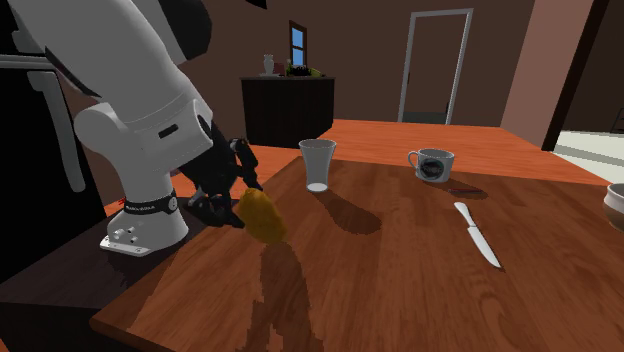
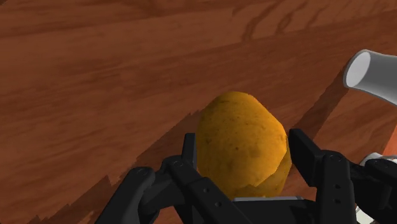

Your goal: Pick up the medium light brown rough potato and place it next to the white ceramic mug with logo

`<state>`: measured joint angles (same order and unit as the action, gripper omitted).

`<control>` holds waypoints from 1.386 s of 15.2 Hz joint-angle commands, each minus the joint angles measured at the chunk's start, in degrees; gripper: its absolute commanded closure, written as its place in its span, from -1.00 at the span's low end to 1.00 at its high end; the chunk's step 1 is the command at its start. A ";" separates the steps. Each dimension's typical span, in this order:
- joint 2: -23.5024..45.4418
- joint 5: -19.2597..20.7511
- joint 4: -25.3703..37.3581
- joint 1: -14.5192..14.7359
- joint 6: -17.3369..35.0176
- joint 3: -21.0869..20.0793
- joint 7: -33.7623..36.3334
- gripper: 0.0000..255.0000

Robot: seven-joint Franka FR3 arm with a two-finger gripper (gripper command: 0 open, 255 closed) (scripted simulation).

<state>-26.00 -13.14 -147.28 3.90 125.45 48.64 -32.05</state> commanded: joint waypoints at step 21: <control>-3.06 -0.82 7.65 1.13 -7.24 -10.07 12.48 1.00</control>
<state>-29.73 -13.13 -139.66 4.18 117.27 39.20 -20.31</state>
